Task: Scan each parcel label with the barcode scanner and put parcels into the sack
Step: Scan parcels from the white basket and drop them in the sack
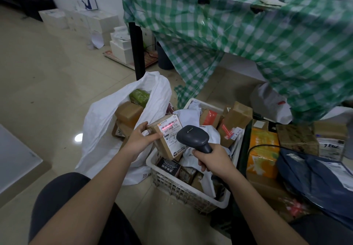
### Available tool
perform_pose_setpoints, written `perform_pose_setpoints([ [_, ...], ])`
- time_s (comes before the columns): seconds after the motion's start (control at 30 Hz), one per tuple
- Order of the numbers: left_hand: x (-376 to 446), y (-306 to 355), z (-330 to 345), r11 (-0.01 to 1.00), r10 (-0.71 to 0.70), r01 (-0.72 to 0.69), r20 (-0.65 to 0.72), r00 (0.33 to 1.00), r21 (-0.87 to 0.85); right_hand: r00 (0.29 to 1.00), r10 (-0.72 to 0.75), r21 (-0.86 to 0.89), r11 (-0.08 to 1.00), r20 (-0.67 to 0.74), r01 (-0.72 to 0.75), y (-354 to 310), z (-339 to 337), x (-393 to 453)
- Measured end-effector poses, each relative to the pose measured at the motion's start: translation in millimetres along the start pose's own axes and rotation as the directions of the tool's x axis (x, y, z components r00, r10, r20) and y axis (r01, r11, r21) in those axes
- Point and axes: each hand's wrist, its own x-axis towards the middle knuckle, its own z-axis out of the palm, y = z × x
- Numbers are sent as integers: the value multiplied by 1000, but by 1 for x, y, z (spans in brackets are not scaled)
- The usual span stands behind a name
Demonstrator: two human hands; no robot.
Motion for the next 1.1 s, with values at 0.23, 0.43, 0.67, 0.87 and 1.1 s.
perform_pose_setpoints([
  [0.23, -6, 4, -19, 999, 38, -38, -23, 999, -25, 999, -48, 135, 990, -1, 48, -16, 14, 7],
  [0.43, -10, 6, -76, 993, 79, -95, -206, 975, -65, 995, -28, 142, 989, -94, 42, -31, 54, 45],
  [0.67, 25, -15, -149, 955, 176, -42, -448, 877, 292, 990, -75, 29, 996, -117, 79, -48, 104, 96],
  [0.87, 81, -51, -145, 802, 309, -75, -304, 901, 593, 992, -55, -19, 998, -117, 53, -35, 125, 127],
  [1.1, 134, -84, -134, 816, 207, -54, -204, 957, 576, 991, -48, -26, 999, -123, 45, -21, 134, 159],
])
